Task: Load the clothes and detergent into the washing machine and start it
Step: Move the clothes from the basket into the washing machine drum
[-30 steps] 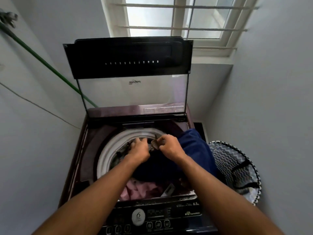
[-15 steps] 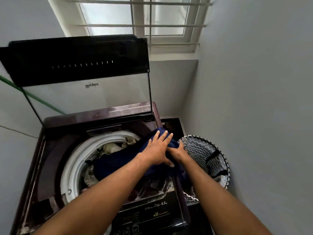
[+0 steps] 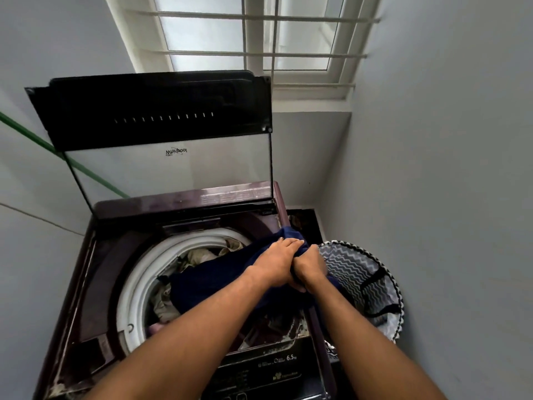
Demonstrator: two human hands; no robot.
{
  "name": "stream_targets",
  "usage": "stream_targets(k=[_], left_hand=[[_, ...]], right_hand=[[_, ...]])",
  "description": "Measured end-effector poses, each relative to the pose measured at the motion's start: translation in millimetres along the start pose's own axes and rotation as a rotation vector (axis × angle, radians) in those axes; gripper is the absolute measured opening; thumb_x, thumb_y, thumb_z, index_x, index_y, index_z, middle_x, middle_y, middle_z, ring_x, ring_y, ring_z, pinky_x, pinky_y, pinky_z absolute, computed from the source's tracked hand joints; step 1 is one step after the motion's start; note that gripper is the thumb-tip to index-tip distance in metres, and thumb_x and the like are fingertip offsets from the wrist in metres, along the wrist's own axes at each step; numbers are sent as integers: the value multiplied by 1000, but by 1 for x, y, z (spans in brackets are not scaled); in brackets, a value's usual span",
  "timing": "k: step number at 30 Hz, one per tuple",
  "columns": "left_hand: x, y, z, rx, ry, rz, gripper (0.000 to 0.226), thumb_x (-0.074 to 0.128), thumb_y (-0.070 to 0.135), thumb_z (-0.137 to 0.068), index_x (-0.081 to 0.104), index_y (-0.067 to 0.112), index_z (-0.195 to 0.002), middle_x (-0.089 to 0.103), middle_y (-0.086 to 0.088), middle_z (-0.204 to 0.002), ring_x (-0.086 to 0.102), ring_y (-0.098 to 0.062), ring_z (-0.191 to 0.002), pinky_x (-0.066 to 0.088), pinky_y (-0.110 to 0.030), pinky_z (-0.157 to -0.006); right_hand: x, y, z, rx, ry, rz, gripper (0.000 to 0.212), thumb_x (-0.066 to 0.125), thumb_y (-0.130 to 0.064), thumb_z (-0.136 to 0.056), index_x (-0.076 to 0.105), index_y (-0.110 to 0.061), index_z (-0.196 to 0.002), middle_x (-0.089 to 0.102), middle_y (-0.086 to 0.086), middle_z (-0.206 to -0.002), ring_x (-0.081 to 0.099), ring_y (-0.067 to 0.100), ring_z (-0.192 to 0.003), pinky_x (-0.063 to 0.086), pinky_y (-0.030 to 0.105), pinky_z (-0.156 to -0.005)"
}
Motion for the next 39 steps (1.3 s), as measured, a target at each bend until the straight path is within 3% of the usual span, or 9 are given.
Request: stream_targets(k=[4, 7, 11, 16, 22, 29, 33, 36, 39], left_hand=[[-12, -7, 19, 27, 166, 154, 98, 82, 31, -70, 30, 26, -153, 46, 2, -141, 55, -25, -119, 42, -38, -107], [-30, -18, 36, 53, 255, 286, 102, 85, 30, -67, 30, 30, -152, 50, 1, -127, 57, -21, -113, 46, -36, -103], [-70, -41, 60, 63, 367, 358, 104, 90, 37, -53, 41, 30, -144, 53, 3, -120, 59, -16, -108, 49, -36, -99], [-118, -86, 103, -15, 409, 364, 108, 99, 35, -38, 52, 31, -135, 57, 9, -116, 57, -6, -106, 44, -16, -96], [-132, -141, 155, -191, 469, 387, 108, 98, 34, -38, 51, 31, -135, 55, 8, -117, 58, -11, -108, 50, -28, -95], [-76, -182, 168, -397, 311, 309, 106, 94, 34, -54, 39, 24, -144, 43, -4, -136, 52, -22, -123, 44, -32, -102], [-36, -196, 170, -501, 42, 186, 102, 82, 36, -71, 23, 22, -153, 37, -12, -145, 46, -33, -130, 42, -44, -106], [-17, -196, 169, -540, -119, 155, 106, 75, 46, -75, 11, 25, -157, 25, -11, -157, 31, -36, -141, 34, -49, -113], [-19, -182, 156, -510, -54, 150, 105, 73, 46, -76, 10, 24, -157, 23, -11, -157, 26, -37, -142, 32, -49, -112]], right_hand=[[-9, -26, 26, -162, 174, 101, 30, 55, -37, -89, 60, -12, -104, 68, 15, -109, 64, 36, -106, 50, 38, -84], [-9, -54, 43, -240, 193, 57, 28, 56, -36, -86, 66, -13, -98, 70, 14, -102, 65, 36, -100, 51, 37, -81], [-2, -99, 70, -339, 164, -26, 33, 54, -37, -82, 71, -11, -93, 72, 16, -94, 67, 37, -92, 55, 37, -78], [32, -150, 106, -451, 36, -108, 25, 55, -30, -74, 69, -11, -80, 72, 17, -85, 67, 36, -84, 55, 37, -73], [93, -184, 135, -558, -113, -121, 12, 57, -23, -73, 62, -12, -76, 70, 13, -81, 66, 32, -79, 56, 38, -72], [152, -152, 129, -484, -288, -1, 18, 63, -15, -77, 56, -8, -92, 66, 14, -94, 63, 31, -91, 47, 31, -72], [170, -123, 125, -447, -427, 163, 24, 68, -16, -79, 65, -5, -101, 69, 12, -101, 65, 28, -97, 48, 33, -77], [173, -101, 120, -395, -580, 282, 26, 69, -14, -75, 70, -5, -100, 71, 11, -94, 66, 24, -85, 54, 38, -73], [157, -95, 107, -486, -469, 368, 20, 65, -15, -74, 72, -8, -92, 71, 10, -94, 65, 26, -89, 52, 36, -73]])
Point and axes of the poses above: each hand's wrist, its own z-axis away from the middle knuckle, its own x-axis out of the palm, y = z × x, the point moved 4 cm from there along -z, towards the middle knuckle
